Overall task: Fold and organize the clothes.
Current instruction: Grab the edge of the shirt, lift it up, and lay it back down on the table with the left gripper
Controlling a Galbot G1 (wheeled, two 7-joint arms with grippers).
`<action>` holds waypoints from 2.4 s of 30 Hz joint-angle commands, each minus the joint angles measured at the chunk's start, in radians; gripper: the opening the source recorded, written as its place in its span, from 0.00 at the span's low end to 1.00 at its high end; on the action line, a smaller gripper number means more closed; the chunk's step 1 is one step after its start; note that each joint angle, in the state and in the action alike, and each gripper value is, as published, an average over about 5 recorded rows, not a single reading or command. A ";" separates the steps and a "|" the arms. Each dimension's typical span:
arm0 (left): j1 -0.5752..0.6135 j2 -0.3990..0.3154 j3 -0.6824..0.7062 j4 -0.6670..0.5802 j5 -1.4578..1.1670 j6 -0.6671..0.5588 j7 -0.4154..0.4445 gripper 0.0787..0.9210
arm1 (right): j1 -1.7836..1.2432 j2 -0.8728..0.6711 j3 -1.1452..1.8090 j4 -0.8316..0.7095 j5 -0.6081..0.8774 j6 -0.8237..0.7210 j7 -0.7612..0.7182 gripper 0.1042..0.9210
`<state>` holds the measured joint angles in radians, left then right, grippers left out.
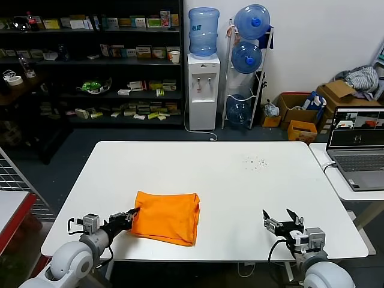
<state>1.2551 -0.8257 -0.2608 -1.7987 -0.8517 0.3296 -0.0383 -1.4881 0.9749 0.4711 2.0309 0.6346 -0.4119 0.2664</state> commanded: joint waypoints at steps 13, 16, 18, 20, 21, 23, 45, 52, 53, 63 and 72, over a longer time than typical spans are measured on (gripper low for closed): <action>0.262 0.171 -0.444 -0.053 0.087 0.037 -0.128 0.03 | 0.041 0.007 -0.027 -0.030 -0.006 0.063 -0.019 0.88; 0.278 0.193 -0.503 -0.005 0.094 0.034 -0.132 0.03 | 0.054 0.008 -0.038 -0.037 -0.006 0.063 -0.018 0.88; 0.281 0.208 -0.531 0.018 0.098 0.031 -0.125 0.03 | 0.059 0.008 -0.044 -0.040 -0.006 0.064 -0.018 0.88; 0.278 0.224 -0.544 0.033 0.099 0.028 -0.116 0.03 | 0.062 0.007 -0.048 -0.042 -0.005 0.064 -0.017 0.88; 0.272 0.231 -0.545 0.037 0.100 0.027 -0.111 0.03 | 0.063 0.006 -0.049 -0.043 -0.005 0.064 -0.017 0.88; 0.257 0.242 -0.537 0.038 0.101 0.027 -0.104 0.03 | 0.065 0.006 -0.051 -0.042 -0.006 0.063 -0.017 0.88; -0.340 -0.312 0.501 -0.212 -0.353 0.074 -0.398 0.03 | 0.026 0.054 -0.016 -0.015 -0.038 0.040 0.004 0.88; -0.438 -0.473 0.580 0.012 -0.265 0.063 -0.357 0.03 | -0.012 0.065 0.032 0.001 -0.038 0.041 0.005 0.88; -0.443 -0.480 0.584 0.032 -0.255 0.062 -0.354 0.03 | -0.018 0.065 0.038 0.002 -0.037 0.042 0.004 0.88; -0.417 -0.477 0.566 0.120 -0.072 0.019 -0.284 0.03 | -0.020 0.066 0.054 -0.005 -0.037 0.088 -0.032 0.88; -0.230 -0.380 0.371 -0.066 0.074 -0.051 -0.145 0.27 | -0.015 0.062 0.054 -0.018 -0.055 0.130 -0.073 0.88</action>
<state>0.9075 -1.2320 0.2248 -1.7656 -0.9443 0.3397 -0.3061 -1.4950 1.0357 0.5125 2.0176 0.5922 -0.3287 0.2310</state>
